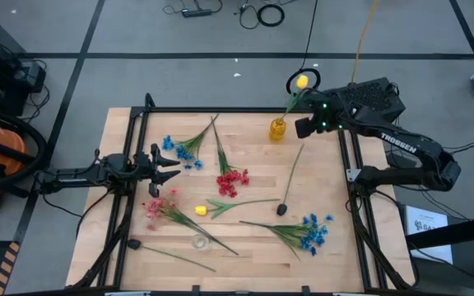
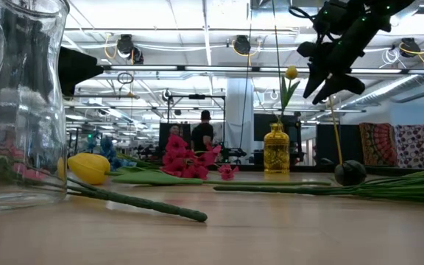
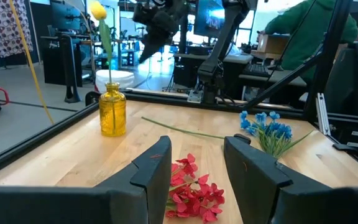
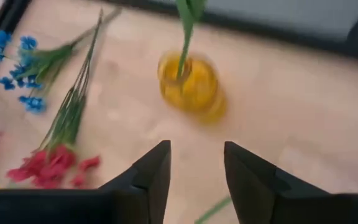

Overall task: Sort flowers into vase by color
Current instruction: Put the pink flowers into the yellow vase

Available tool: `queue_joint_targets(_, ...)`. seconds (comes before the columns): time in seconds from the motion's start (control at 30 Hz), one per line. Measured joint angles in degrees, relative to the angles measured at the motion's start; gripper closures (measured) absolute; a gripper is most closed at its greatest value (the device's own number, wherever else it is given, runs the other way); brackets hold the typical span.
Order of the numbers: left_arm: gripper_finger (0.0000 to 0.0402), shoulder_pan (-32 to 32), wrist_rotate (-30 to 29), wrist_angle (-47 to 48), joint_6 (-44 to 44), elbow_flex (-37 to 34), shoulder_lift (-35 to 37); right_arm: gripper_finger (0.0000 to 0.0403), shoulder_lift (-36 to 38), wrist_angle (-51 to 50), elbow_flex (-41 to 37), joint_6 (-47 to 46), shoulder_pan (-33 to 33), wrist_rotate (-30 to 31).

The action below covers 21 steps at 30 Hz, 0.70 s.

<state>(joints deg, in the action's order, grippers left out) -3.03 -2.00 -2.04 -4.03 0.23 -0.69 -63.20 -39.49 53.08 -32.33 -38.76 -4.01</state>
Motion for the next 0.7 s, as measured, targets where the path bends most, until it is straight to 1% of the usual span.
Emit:
queue_joint_targets(0.1,0.0247,0.0,0.0,0.0,0.0,0.0,0.0,0.0280,0.0,-2.6,0.0,-5.7,3.9,-0.2)
queue_joint_targets(0.2,0.0247,0.0,0.0,0.0,0.0,0.0,0.0,0.0303,0.0,-3.6,0.0,-11.5,9.7,3.2)
queue_joint_targets(0.37,0.0247,0.0,0.0,0.0,0.0,0.0,0.0,0.0355,-0.1,-3.8,0.0,-22.4,20.0,9.5)
queue_joint_targets(0.5,0.0247,0.0,0.0,0.0,0.0,0.0,0.0,0.0394,-0.4,-3.7,0.0,-28.5,26.9,11.5)
queue_joint_targets(0.57,0.0247,0.0,0.0,0.0,0.0,0.0,0.0,0.0400,-0.3,-3.7,0.0,-30.0,29.5,11.7)
queue_joint_targets(0.7,0.0247,0.0,0.0,0.0,0.0,0.0,0.0,0.0396,-0.3,-5.0,0.0,-33.8,33.5,11.7)
